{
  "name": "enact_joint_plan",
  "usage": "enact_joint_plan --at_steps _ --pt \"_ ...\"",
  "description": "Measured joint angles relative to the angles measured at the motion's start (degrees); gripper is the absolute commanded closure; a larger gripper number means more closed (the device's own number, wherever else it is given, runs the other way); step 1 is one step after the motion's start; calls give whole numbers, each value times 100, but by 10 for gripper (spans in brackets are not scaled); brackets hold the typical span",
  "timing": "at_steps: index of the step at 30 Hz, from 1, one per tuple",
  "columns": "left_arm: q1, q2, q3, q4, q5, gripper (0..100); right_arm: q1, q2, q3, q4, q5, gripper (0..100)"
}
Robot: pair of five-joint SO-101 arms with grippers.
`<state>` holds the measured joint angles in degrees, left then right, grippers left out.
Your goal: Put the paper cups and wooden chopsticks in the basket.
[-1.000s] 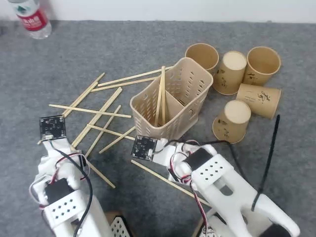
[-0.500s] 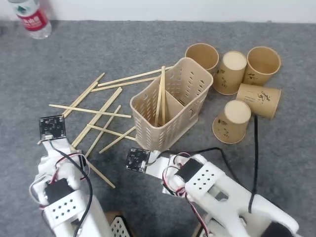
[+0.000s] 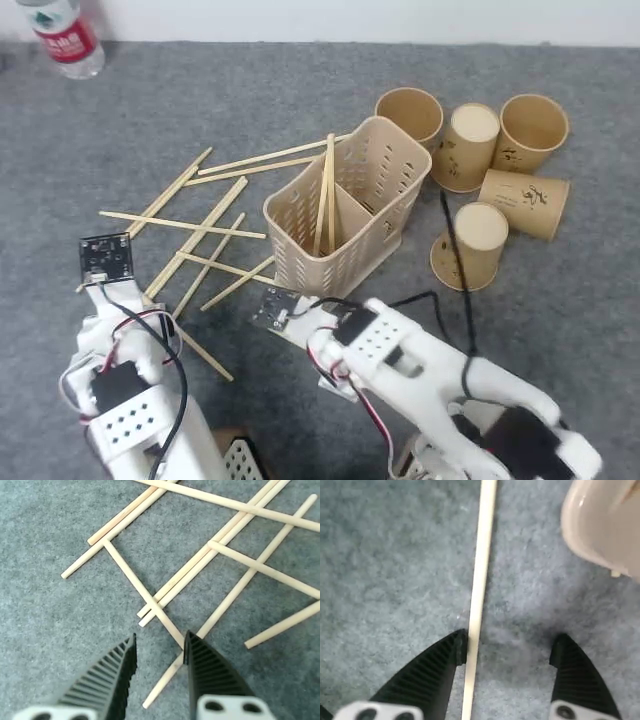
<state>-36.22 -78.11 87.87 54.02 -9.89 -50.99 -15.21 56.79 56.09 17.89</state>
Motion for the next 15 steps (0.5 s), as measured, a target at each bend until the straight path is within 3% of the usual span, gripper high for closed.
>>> enact_joint_plan --at_steps 2,7,15 --pt "0 0 0 0 0 852 0 176 -158 70 -18 764" --pt "0 0 0 0 0 852 53 264 -290 97 -18 995" --pt "0 0 0 0 0 852 53 334 -404 9 387 992"
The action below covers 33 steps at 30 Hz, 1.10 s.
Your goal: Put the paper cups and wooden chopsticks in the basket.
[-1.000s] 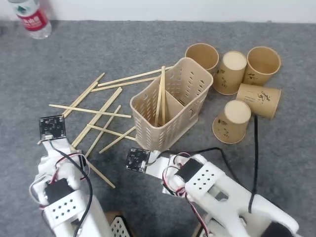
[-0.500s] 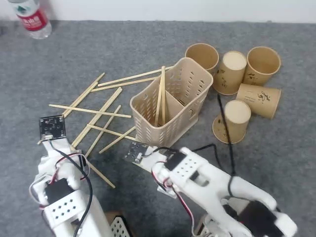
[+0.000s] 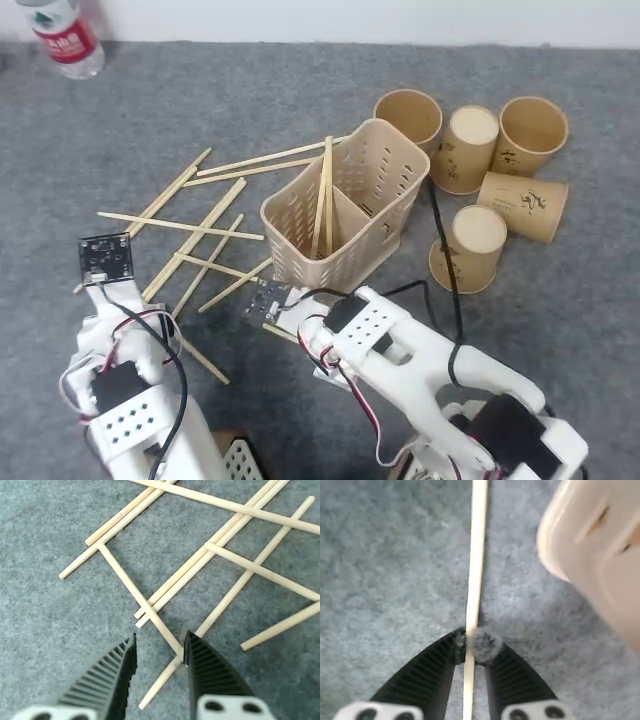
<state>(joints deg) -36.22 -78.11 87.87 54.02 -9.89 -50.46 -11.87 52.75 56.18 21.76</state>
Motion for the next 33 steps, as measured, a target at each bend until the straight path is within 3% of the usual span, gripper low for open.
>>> enact_joint_plan --at_steps 6,13,23,28,33 --pt "0 0 0 0 0 852 0 35 -114 70 70 992" --pt "0 0 0 0 18 852 -35 -44 -1178 1459 378 992" --pt "0 0 0 0 18 852 -44 -2409 -3103 3437 730 992" --pt "0 0 0 0 18 852 97 -3367 -3719 3376 756 992" --pt "0 0 0 0 18 852 958 -3587 -4132 2277 756 992"
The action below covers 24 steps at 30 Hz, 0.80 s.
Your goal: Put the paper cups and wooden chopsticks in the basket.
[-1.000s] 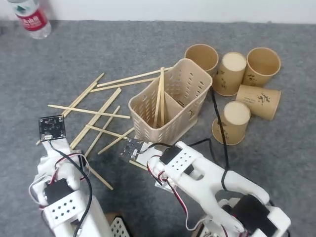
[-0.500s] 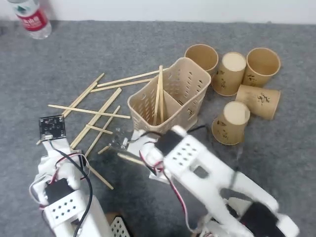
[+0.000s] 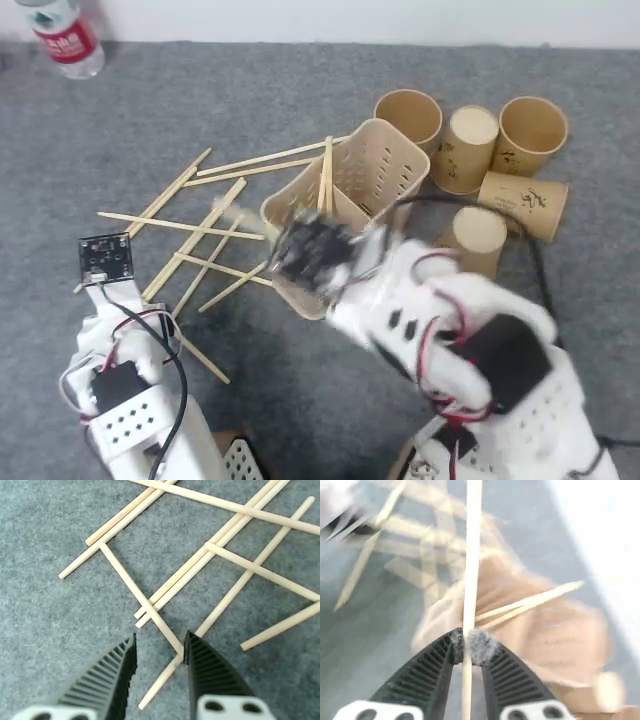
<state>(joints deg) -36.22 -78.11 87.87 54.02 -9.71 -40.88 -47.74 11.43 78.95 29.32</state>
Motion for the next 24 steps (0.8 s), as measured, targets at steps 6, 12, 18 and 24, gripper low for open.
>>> enact_joint_plan --at_steps 6,12,18,24 --pt "0 0 0 0 0 852 738 0 -149 -2207 -668 992" --pt "0 0 0 -53 9 852 756 316 79 -3807 -2585 992" --pt "0 0 0 -97 18 852 774 747 1002 -4352 -3508 992" --pt "0 0 0 -105 18 852 747 756 1978 -5064 -3534 976"
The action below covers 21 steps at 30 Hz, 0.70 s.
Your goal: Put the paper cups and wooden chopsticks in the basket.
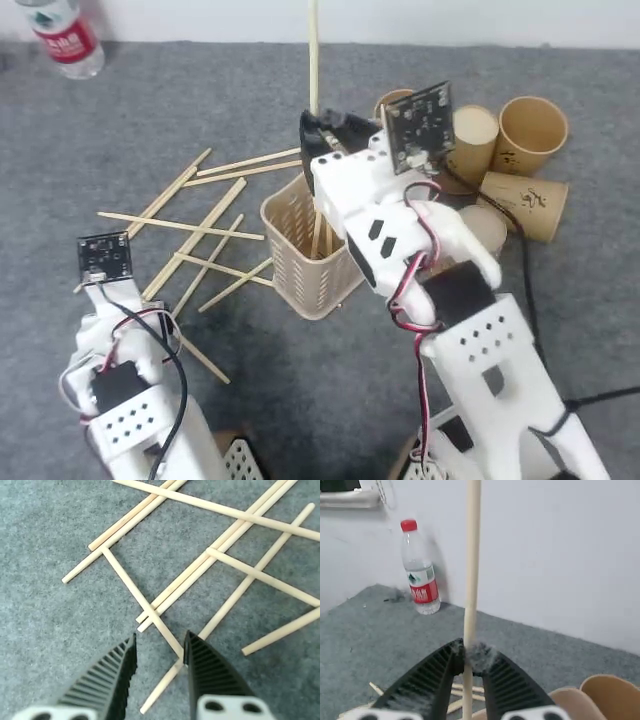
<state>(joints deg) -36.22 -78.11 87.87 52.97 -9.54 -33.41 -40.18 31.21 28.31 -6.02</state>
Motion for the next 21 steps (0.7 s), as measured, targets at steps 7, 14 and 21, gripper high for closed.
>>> enact_joint_plan --at_steps 7,14,21 --pt "0 0 0 0 0 852 -18 -308 123 325 352 691" --pt "0 0 0 0 0 852 229 -1618 -114 1723 1196 793" --pt "0 0 0 0 0 852 1881 -2066 -800 3367 1952 835"
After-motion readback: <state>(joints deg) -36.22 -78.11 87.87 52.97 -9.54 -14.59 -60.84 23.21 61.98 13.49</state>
